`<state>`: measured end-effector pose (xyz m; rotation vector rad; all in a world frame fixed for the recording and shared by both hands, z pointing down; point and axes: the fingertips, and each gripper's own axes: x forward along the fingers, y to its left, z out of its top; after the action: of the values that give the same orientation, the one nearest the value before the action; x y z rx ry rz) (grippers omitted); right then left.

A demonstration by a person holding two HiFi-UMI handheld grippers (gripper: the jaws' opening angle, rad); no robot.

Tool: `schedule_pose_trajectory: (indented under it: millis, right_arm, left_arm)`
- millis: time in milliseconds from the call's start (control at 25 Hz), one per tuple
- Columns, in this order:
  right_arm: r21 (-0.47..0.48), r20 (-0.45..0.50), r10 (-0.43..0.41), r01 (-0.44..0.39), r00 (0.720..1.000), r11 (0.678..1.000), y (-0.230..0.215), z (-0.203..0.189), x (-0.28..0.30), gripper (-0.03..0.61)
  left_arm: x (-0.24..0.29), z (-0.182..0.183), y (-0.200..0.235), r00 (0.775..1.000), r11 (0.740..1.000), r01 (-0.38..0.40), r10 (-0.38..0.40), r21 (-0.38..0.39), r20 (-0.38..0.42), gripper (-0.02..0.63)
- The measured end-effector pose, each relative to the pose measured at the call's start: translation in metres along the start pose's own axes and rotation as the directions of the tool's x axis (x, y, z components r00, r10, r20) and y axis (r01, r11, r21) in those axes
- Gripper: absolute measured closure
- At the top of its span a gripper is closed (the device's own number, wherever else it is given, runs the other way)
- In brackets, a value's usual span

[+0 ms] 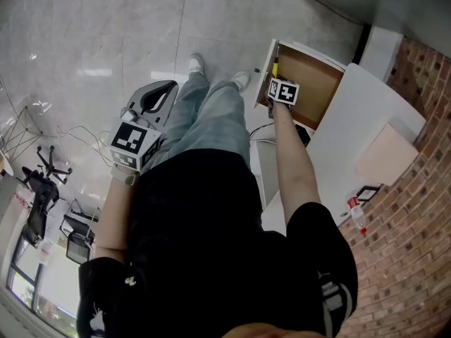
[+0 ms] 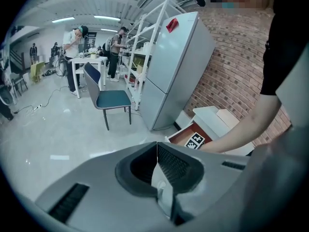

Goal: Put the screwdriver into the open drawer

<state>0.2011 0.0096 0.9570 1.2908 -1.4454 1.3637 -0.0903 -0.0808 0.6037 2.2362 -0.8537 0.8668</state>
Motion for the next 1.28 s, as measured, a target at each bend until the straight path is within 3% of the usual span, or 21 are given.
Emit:
schedule_pose_trajectory:
  millis: [880, 1280]
  right_arm:
    - [0.012, -0.102, -0.047, 0.048, 0.994, 0.999, -0.038, -0.008, 0.055, 0.492]
    - [-0.023, -0.076, -0.062, 0.060, 0.995, 0.998, -0.032, -0.001, 0.041, 0.460]
  left_arm:
    - [0.017, -0.038, 0.006, 0.998, 0.999, 0.004, -0.006, -0.035, -0.065, 0.609]
    - [0.012, -0.037, 0.001, 0.999, 0.999, -0.012, 0.010, -0.037, -0.049, 0.609]
